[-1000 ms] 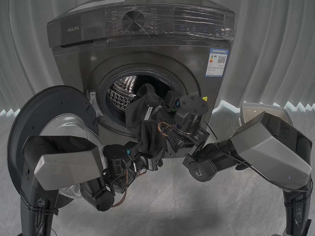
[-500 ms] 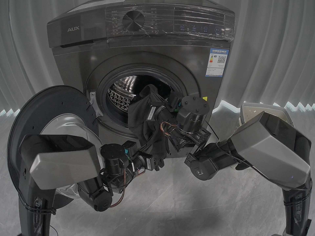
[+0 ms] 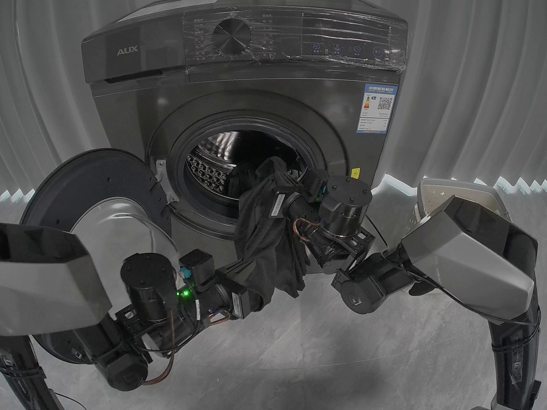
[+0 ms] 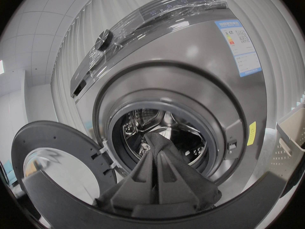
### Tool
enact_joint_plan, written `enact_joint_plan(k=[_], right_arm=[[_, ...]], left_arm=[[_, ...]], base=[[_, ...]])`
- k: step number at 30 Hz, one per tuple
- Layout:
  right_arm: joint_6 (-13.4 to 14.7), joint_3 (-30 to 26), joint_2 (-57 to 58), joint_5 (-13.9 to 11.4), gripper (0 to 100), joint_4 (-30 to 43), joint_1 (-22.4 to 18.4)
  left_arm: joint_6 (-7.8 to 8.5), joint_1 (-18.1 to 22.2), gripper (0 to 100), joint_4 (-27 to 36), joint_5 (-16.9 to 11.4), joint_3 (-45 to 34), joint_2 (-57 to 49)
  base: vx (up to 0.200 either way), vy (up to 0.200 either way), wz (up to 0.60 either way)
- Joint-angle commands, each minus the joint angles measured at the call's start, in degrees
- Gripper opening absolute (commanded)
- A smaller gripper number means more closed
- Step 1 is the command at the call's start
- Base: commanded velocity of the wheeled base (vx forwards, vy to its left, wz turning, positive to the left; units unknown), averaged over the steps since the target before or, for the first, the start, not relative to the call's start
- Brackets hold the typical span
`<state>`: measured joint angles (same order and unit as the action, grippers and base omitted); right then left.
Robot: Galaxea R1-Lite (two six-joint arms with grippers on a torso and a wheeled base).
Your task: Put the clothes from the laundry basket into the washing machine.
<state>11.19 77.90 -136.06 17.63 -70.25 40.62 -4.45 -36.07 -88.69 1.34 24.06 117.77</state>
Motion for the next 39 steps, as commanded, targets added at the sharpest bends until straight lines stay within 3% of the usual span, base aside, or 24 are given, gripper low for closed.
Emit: enact_joint_plan(k=[1, 2, 3, 9, 12, 16, 19, 28, 39], right_arm=[[0.0, -3.9, 0.4, -0.7, 0, -1.1, 0.7], [0.0, -4.2, 0.6, -0.7, 0, -1.2, 1.0], [0.1, -4.2, 0.7, -0.7, 100, -1.2, 1.3], [0.6, -6.0, 0.8, -0.6, 100, -1.3, 2.5], [1.3, -8.7, 1.0, -0.3, 100, -1.3, 3.2], [1.4, -11.6, 1.4, 0.0, 100, -1.2, 2.8], [1.3, -14.9, 2.6, 0.0, 100, -1.2, 2.3], [-0.5, -28.9, 7.7, -0.7, 100, -1.1, 1.7], [-0.8, -35.2, 8.2, -1.1, 100, -1.3, 2.2]], left_arm=[[0.85, -2.2, 0, 0.1, -0.2, -5.1, -7.9], [0.85, -2.3, 0, 0.0, -0.3, -5.3, -8.3], [0.58, -2.3, 0, 0.0, -0.3, -5.3, -8.6], [0.41, -1.5, 0, -0.1, -0.5, -4.6, -8.8], [-0.12, 1.1, 0, -0.1, -0.5, -1.7, -8.9], [-2.14, 2.4, 0, -0.1, 0.4, 0.5, -8.6], [-2.76, 2.8, 0, -0.1, 0.8, 2.5, -8.5], [-2.76, 3.6, 0, -0.1, 1.6, 5.2, -9.0], [-2.93, 3.7, 0, -0.1, 2.3, 7.0, -11.3]], base=[[0.000, 0.000, 0.00], [0.000, 0.000, 0.00], [0.000, 0.000, 0.00], [0.000, 0.000, 0.00], [0.000, 0.000, 0.00], [0.000, 0.000, 0.00], [0.000, 0.000, 0.00], [0.000, 0.000, 0.00], [0.000, 0.000, 0.00]])
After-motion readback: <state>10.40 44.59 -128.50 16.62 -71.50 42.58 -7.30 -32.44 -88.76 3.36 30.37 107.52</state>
